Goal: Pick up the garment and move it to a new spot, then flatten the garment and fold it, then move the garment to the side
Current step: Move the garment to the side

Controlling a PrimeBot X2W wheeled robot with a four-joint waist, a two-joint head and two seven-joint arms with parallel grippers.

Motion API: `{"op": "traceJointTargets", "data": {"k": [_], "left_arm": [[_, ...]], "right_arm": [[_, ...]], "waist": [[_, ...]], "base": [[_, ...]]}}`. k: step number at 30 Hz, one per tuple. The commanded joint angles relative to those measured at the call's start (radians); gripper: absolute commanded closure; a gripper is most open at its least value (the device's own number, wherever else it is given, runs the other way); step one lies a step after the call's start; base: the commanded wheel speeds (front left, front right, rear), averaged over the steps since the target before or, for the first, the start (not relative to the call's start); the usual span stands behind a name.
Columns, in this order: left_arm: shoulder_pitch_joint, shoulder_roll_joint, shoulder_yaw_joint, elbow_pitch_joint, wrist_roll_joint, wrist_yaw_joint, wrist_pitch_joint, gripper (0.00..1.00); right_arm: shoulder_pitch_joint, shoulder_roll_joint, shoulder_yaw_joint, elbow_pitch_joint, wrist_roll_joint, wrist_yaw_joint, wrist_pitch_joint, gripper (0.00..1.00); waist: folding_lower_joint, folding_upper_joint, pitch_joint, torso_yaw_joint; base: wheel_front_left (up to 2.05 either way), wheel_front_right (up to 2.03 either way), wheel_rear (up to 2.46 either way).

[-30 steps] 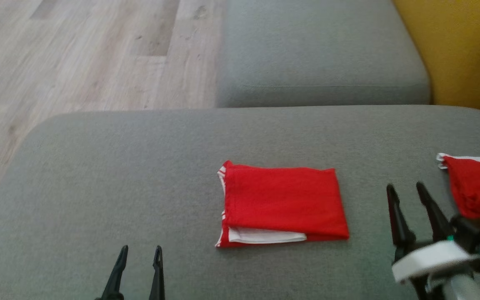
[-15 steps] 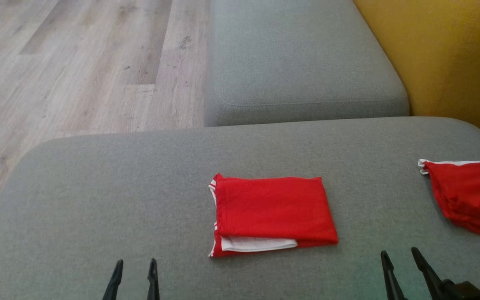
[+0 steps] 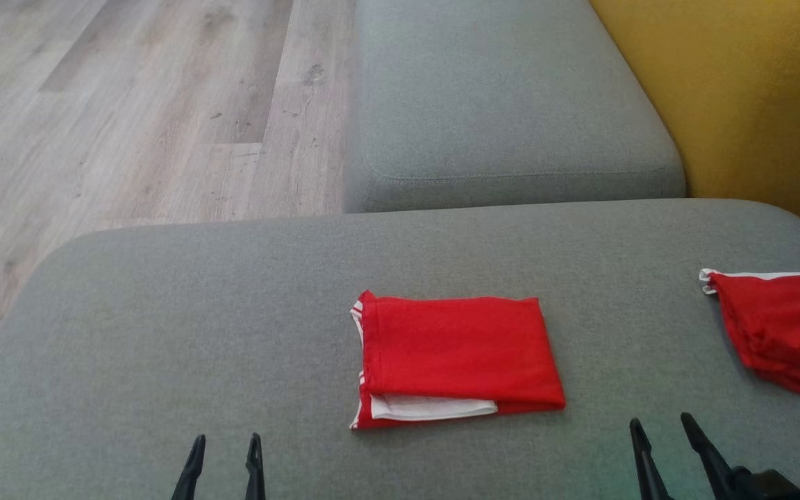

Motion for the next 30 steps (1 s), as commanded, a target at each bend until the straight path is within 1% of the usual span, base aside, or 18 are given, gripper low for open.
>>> {"op": "traceJointTargets", "data": {"k": [1, 12, 17, 21, 26, 28, 30], "left_arm": [[-0.034, -0.011, 0.046, -0.032, 0.01, -0.003, -0.01, 0.0], [-0.022, -0.017, 0.056, -0.039, 0.027, -0.014, -0.01, 0.0], [-0.029, -0.02, 0.055, -0.046, 0.036, -0.018, -0.01, 0.0], [-0.041, -0.023, 0.054, -0.079, 0.05, -0.021, -0.01, 0.0], [-0.059, -0.028, 0.037, -0.114, 0.064, -0.028, -0.01, 0.0], [-0.069, -0.031, 0.037, -0.13, 0.048, -0.03, -0.01, 0.0], [-0.079, -0.032, 0.028, -0.137, 0.032, -0.042, -0.01, 0.0]], "right_arm": [[-0.046, -0.02, 0.022, -0.027, -0.008, 0.007, -0.011, 0.0], [-0.043, -0.026, 0.024, -0.02, -0.007, 0.007, -0.011, 0.0], [-0.05, -0.031, 0.026, -0.019, -0.005, 0.007, -0.011, 0.0], [-0.079, -0.043, 0.036, 0.003, -0.002, 0.007, -0.011, 0.0], [-0.153, -0.069, 0.051, 0.085, 0.015, 0.007, -0.011, 0.0], [-0.198, -0.074, 0.058, 0.134, 0.042, 0.007, -0.011, 0.0], [-0.25, -0.078, 0.071, 0.189, 0.078, 0.007, -0.004, 0.0]], "waist": [[0.0, 0.0, 0.0, -0.001], [0.0, 0.0, 0.004, -0.004], [0.0, 0.0, 0.028, 0.003], [0.0, 0.0, 0.058, 0.012], [0.0, 0.0, 0.11, 0.034], [0.0, 0.0, 0.133, 0.042], [0.0, 0.0, 0.152, 0.051]], "base": [[0.0, 0.0, 0.0], [0.0, 0.0, 0.0], [0.0, 0.0, 0.0], [0.0, 0.0, 0.0], [0.0, 0.0, 0.0], [0.0, 0.0, 0.0], [0.0, 0.0, 0.0]]}}
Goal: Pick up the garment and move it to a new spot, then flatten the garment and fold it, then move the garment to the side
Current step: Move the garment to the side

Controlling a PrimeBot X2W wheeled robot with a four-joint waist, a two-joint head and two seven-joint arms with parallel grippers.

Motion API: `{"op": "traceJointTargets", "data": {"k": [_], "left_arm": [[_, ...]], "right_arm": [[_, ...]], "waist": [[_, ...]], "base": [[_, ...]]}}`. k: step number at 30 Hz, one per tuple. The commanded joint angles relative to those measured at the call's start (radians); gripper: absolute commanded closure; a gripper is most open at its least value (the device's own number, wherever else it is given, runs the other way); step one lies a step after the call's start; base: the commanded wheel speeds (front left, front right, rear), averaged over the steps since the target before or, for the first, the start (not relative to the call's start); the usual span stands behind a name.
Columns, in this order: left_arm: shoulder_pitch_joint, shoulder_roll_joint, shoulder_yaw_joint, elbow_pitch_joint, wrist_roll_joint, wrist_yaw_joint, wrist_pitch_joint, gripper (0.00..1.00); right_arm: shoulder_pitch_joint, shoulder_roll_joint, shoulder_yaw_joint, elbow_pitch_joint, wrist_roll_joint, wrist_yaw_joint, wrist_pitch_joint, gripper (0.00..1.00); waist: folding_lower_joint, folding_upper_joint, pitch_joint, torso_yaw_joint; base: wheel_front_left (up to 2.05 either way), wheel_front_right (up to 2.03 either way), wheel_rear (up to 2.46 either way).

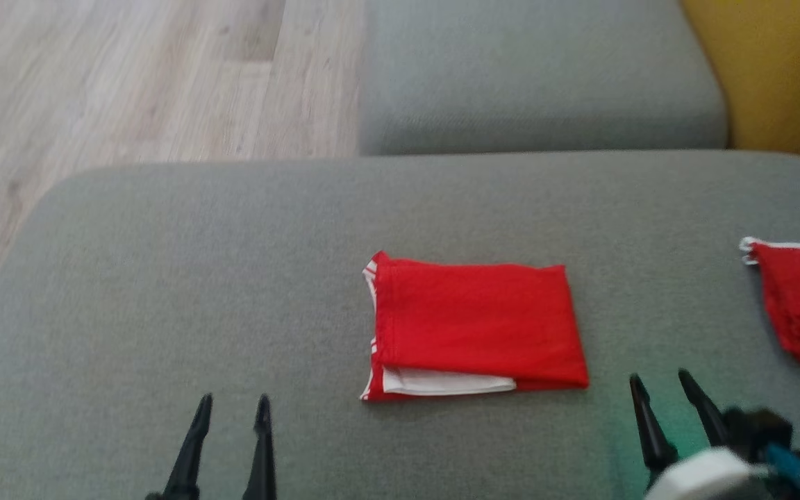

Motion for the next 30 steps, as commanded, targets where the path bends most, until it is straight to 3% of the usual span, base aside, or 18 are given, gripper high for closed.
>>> {"op": "traceJointTargets", "data": {"k": [1, 9, 15, 22, 23, 25, 30], "left_arm": [[-0.068, -0.014, 0.014, -0.037, -0.001, -0.007, -0.01, 0.0], [-0.112, -0.017, -0.017, -0.03, -0.014, -0.031, -0.01, 0.0], [-0.135, -0.017, -0.049, -0.007, 0.016, -0.025, -0.01, 0.0], [-0.147, -0.018, -0.054, 0.001, 0.025, -0.014, -0.01, 0.0], [-0.148, -0.018, -0.055, 0.003, 0.026, -0.013, -0.01, 0.0], [-0.151, -0.018, -0.059, 0.008, 0.029, -0.012, -0.01, 0.0], [-0.15, -0.018, -0.054, 0.013, 0.033, 0.001, -0.01, 0.0]], "right_arm": [[-0.085, -0.024, 0.035, 0.007, 0.034, 0.007, 0.008, 0.0], [-0.299, -0.032, 0.111, 0.209, 0.279, 0.007, 0.167, 0.0], [-0.417, -0.037, 0.133, 0.346, 0.412, 0.007, 0.241, 0.0], [-0.462, -0.028, 0.218, 0.393, 0.526, 0.007, 0.292, 0.0], [-0.465, -0.028, 0.234, 0.396, 0.542, 0.007, 0.295, 0.23], [-0.472, -0.029, 0.261, 0.399, 0.576, 0.007, 0.297, 1.0], [-0.503, -0.059, 0.322, 0.402, 0.622, 0.007, 0.267, 1.0]], "waist": [[-0.0001, 0.0, 0.029, 0.018], [-0.0001, 0.0, 0.079, 0.046], [-0.0001, 0.0, 0.105, 0.073], [-0.0001, 0.0, 0.119, 0.089], [-0.0001, 0.0, 0.12, 0.091], [-0.0001, 0.0, 0.122, 0.091], [-0.0001, 0.0, 0.128, 0.067]], "base": [[0.0, 0.0, 0.0], [0.0, 0.0, 0.0], [0.0, 0.0, 0.0], [0.0, 0.0, 0.0], [0.0, 0.0, 0.0], [0.0, 0.0, 0.0], [0.0, 0.0, 0.0]]}}
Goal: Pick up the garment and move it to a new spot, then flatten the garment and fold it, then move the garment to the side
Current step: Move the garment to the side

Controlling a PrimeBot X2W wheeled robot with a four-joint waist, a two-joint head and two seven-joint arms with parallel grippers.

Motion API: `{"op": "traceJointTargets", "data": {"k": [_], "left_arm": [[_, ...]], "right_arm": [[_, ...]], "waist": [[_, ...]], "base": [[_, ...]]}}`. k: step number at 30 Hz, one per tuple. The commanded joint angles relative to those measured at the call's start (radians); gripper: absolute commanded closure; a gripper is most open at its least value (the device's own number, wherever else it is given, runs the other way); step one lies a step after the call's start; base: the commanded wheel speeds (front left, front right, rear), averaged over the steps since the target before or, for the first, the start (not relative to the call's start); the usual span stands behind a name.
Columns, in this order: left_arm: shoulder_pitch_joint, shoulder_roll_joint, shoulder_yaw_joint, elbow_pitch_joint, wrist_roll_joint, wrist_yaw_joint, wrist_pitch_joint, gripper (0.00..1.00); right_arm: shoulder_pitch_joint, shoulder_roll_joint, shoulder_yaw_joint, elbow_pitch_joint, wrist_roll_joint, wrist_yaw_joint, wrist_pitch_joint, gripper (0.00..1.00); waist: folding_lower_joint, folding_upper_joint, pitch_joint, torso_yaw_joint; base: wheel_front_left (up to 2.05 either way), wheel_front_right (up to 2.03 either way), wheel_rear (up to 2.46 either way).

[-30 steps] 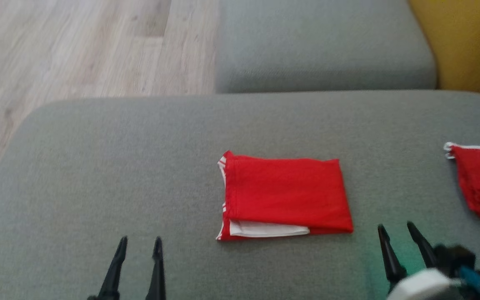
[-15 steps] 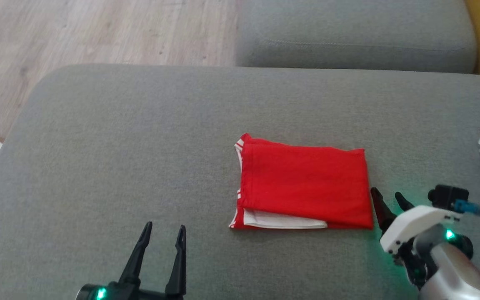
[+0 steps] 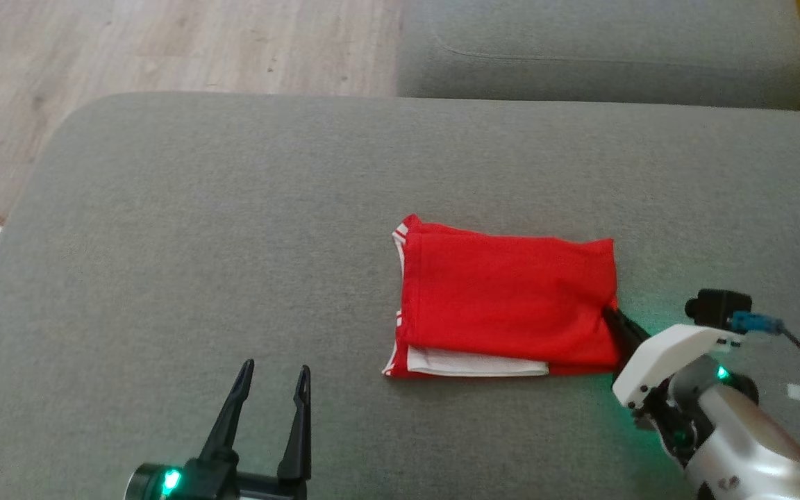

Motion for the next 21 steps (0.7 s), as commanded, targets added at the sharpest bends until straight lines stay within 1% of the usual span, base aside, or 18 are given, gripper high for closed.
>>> {"op": "traceJointTargets", "data": {"k": [1, 4, 8, 15, 21], "left_arm": [[-0.04, -0.008, 0.029, -0.031, 0.004, 0.006, -0.01, 0.0], [-0.037, -0.008, 0.036, -0.034, 0.002, 0.014, -0.01, 0.0], [-0.036, -0.008, 0.043, -0.041, -0.006, 0.016, -0.01, 0.0], [-0.057, -0.008, 0.037, -0.051, -0.026, 0.015, -0.01, 0.0], [-0.081, -0.008, 0.031, -0.061, -0.033, 0.016, -0.01, 0.0]], "right_arm": [[-0.044, -0.023, 0.019, -0.021, 0.003, 0.007, -0.017, 1.0], [-0.068, -0.071, 0.055, -0.02, 0.006, 0.007, -0.034, 1.0], [-0.109, -0.153, 0.09, -0.025, 0.007, 0.007, -0.045, 1.0], [-0.214, -0.322, 0.132, -0.06, -0.001, 0.007, -0.021, 1.0], [-0.305, -0.469, 0.134, -0.078, -0.022, 0.007, 0.019, 1.0]], "waist": [[0.0, 0.0, 0.001, -0.014], [0.0, 0.0, 0.002, -0.049], [0.0, 0.0, 0.006, -0.113], [0.0, 0.0, 0.035, -0.22], [0.0, 0.0, 0.066, -0.266]], "base": [[0.0, 0.0, 0.0], [0.0, 0.0, 0.0], [0.0, 0.0, 0.0], [0.0, 0.0, 0.0], [0.0, 0.0, 0.0]]}}
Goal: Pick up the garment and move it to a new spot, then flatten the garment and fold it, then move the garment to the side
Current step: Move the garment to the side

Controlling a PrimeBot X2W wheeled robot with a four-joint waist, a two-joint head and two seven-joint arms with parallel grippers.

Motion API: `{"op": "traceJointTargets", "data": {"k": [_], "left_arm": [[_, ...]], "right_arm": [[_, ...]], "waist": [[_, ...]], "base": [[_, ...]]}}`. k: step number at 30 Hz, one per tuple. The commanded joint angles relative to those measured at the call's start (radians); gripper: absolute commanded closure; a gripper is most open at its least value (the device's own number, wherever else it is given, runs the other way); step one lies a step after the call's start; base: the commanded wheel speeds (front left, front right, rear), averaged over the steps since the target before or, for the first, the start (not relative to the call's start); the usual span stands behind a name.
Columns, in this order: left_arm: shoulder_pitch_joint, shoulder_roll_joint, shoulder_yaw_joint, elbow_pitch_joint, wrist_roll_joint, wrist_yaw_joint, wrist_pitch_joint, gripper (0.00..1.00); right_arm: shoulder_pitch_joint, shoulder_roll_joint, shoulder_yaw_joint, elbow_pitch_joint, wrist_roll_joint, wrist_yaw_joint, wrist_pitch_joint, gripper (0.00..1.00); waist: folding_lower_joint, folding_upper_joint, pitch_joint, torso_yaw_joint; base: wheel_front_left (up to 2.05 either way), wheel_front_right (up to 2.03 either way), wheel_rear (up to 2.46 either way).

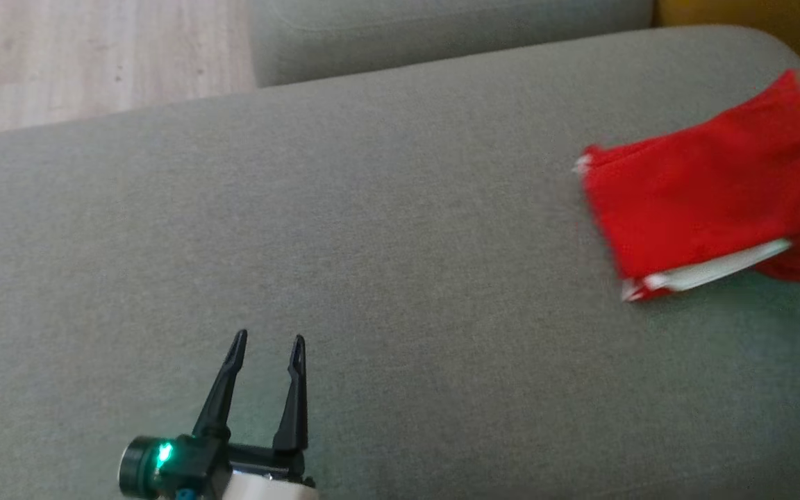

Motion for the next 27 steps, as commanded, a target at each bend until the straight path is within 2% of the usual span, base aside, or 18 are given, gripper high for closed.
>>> {"op": "traceJointTargets", "data": {"k": [1, 4, 5, 6, 7, 13, 14, 22, 24, 27], "left_arm": [[-0.041, -0.007, 0.03, -0.035, -0.007, 0.007, -0.01, 0.0], [-0.051, -0.007, 0.03, -0.036, -0.006, 0.004, -0.01, 0.0], [-0.053, -0.007, 0.03, -0.034, -0.007, 0.002, -0.01, 0.0], [-0.054, -0.007, 0.03, -0.032, -0.007, 0.001, -0.01, 0.0], [-0.055, -0.007, 0.031, -0.028, -0.008, 0.0, -0.01, 0.0], [-0.02, -0.007, 0.04, -0.001, -0.013, -0.005, -0.01, 0.0], [-0.02, -0.007, 0.04, -0.001, -0.013, -0.005, -0.01, 0.0], [0.02, -0.005, 0.083, 0.03, -0.016, -0.022, -0.01, 0.0], [0.026, -0.005, 0.094, 0.036, -0.015, -0.019, -0.01, 0.0], [0.038, -0.005, 0.114, 0.037, -0.005, -0.002, -0.01, 0.0]], "right_arm": [[-0.039, -0.063, 0.0, -0.026, -0.014, 0.007, 0.004, 1.0], [-0.056, -0.122, -0.008, -0.016, -0.032, 0.007, 0.003, 1.0], [-0.061, -0.131, -0.009, -0.007, -0.044, 0.007, 0.005, 0.84], [-0.063, -0.133, -0.009, 0.003, -0.058, 0.007, 0.001, 0.0], [-0.061, -0.126, -0.012, 0.013, -0.07, 0.007, -0.009, 0.0], [0.085, 0.026, -0.003, 0.031, -0.112, 0.007, -0.131, 0.0], [0.085, 0.026, -0.003, 0.031, -0.112, 0.007, -0.131, 0.0], [0.302, 0.216, -0.001, -0.015, -0.188, 0.007, -0.296, 0.0], [0.347, 0.259, -0.044, -0.051, -0.225, 0.007, -0.303, 0.0], [0.443, 0.316, -0.18, -0.18, -0.328, 0.007, -0.304, 0.0]], "waist": [[0.0, 0.0, 0.022, -0.019], [0.0, 0.0, 0.031, -0.023], [0.0, 0.0, 0.03, -0.022], [0.0, 0.0, 0.026, -0.021], [0.0, 0.0, 0.019, -0.019], [0.0, 0.0, -0.092, 0.016], [0.0, 0.0, -0.092, 0.016], [0.0, 0.0, -0.167, 0.071], [0.0, 0.0, -0.186, 0.082], [0.0, 0.0, -0.212, 0.097]], "base": [[0.0, 0.0, 0.0], [0.0, 0.0, 0.0], [0.0, 0.0, 0.0], [0.0, 0.0, 0.0], [0.0, 0.0, 0.0], [0.0, 0.0, 0.0], [0.0, 0.0, 0.0], [0.0, 0.0, 0.0], [0.0, 0.0, 0.0], [0.0, 0.0, 0.0]]}}
